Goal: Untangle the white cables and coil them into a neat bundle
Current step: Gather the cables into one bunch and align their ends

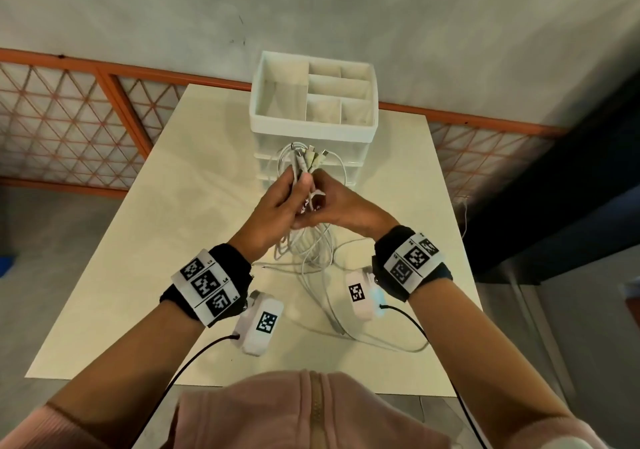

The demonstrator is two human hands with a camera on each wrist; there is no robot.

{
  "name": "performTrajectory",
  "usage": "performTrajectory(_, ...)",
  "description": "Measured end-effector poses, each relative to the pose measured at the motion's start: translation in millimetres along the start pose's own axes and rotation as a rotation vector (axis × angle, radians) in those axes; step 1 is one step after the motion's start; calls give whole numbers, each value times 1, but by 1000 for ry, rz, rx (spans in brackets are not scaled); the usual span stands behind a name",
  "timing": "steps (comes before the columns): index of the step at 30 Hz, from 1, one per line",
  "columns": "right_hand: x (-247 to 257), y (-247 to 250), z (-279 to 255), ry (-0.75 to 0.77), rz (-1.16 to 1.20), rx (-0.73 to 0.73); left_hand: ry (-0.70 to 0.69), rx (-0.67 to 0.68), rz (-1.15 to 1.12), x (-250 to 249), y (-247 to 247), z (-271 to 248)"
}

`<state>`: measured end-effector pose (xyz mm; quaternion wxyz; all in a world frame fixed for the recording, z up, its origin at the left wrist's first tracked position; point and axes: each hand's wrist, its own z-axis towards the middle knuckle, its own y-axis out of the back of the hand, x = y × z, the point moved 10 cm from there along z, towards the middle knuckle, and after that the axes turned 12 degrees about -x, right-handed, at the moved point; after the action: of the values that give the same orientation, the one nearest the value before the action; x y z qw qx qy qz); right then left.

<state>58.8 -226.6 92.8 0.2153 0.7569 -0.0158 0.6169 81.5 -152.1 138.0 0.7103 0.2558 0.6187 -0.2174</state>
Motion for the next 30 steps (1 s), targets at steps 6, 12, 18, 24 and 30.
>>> performTrajectory(6, -5, -38, 5, 19, -181, 113, -29, 105, -144, -32, -6, -2)
performTrajectory(12, -40, -31, -2, 99, -746, 146, 11, 60, -519, -59, 35, 12)
performTrajectory(18, -23, 21, -6, 200, -821, -26, -51, -102, -189, -50, 75, 9)
performTrajectory(24, 70, 31, -27, 303, -771, -105, -52, 95, 317, -9, 43, 2)
performTrajectory(30, 70, 40, -30, 161, -600, -46, -148, -76, 195, -20, 55, 10)
